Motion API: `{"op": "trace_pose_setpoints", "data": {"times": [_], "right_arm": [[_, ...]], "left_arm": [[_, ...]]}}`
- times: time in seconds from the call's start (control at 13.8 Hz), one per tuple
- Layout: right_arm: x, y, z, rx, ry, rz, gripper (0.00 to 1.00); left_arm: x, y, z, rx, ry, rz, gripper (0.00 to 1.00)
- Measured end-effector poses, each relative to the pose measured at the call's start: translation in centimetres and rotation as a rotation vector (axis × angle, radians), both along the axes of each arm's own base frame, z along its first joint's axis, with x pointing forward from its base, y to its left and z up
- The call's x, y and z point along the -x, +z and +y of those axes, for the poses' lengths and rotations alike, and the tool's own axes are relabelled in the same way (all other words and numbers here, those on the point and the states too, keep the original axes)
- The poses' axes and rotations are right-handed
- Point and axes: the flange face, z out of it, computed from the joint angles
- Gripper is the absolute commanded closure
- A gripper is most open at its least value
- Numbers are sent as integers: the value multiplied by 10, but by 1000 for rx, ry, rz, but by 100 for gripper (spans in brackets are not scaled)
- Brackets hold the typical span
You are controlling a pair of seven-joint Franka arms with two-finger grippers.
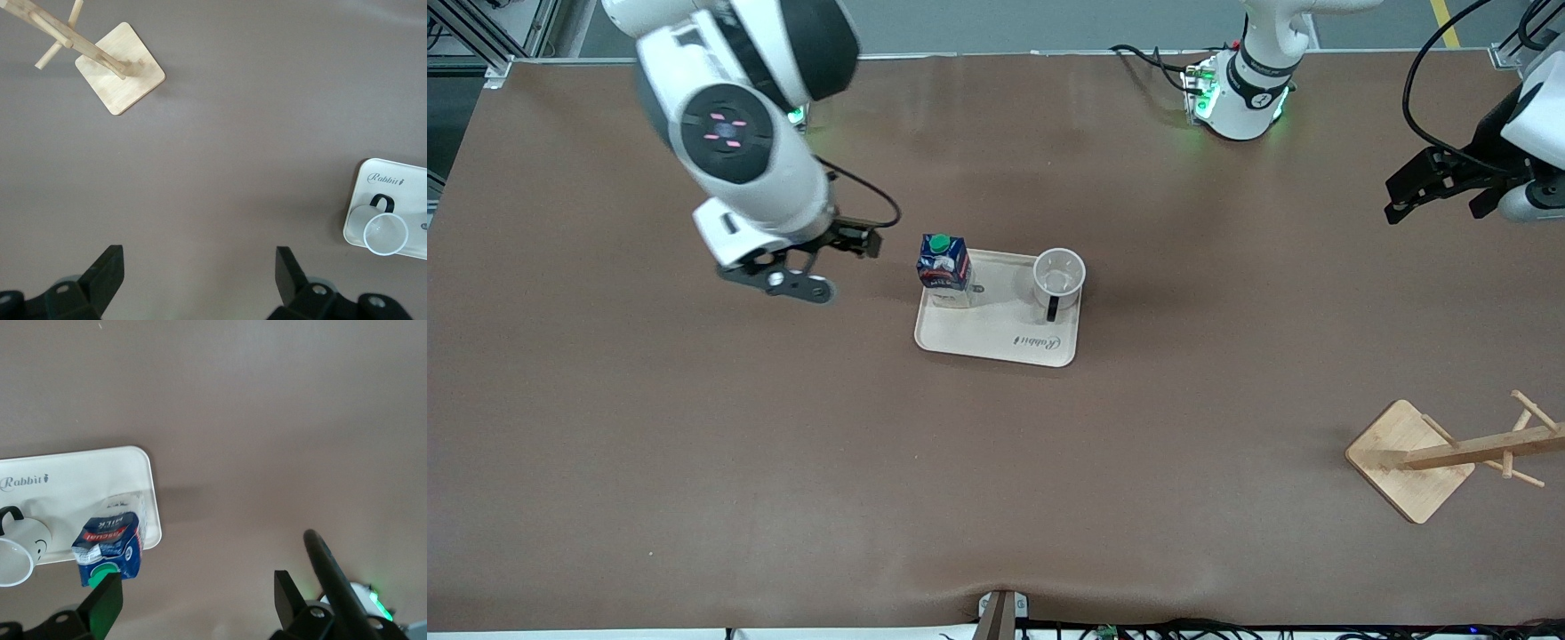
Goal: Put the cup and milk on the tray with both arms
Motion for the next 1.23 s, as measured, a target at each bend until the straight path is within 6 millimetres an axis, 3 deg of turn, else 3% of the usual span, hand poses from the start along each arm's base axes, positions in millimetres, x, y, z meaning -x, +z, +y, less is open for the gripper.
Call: {"op": "trace_pose_setpoints", "data": {"times": [0.36, 0.51, 0.72, 1.01, 1.23], "right_arm": [[-36, 20, -98, -44, 11, -26, 0], [-39, 24, -112, -34, 1, -28, 0], [-42, 49, -133, -35, -29, -76, 0], [-51, 69, -228, -74, 29, -101, 0], [-46, 69, -270, -88, 41, -114, 0]], "left_arm": [[0, 4, 3, 1, 5, -9, 0], [0, 4, 6, 1, 11, -9, 0], [-1, 4, 10, 1, 19, -8, 0], [-1, 4, 11, 1, 20, -5, 0], [0, 3, 11, 0, 20, 4, 0]]}}
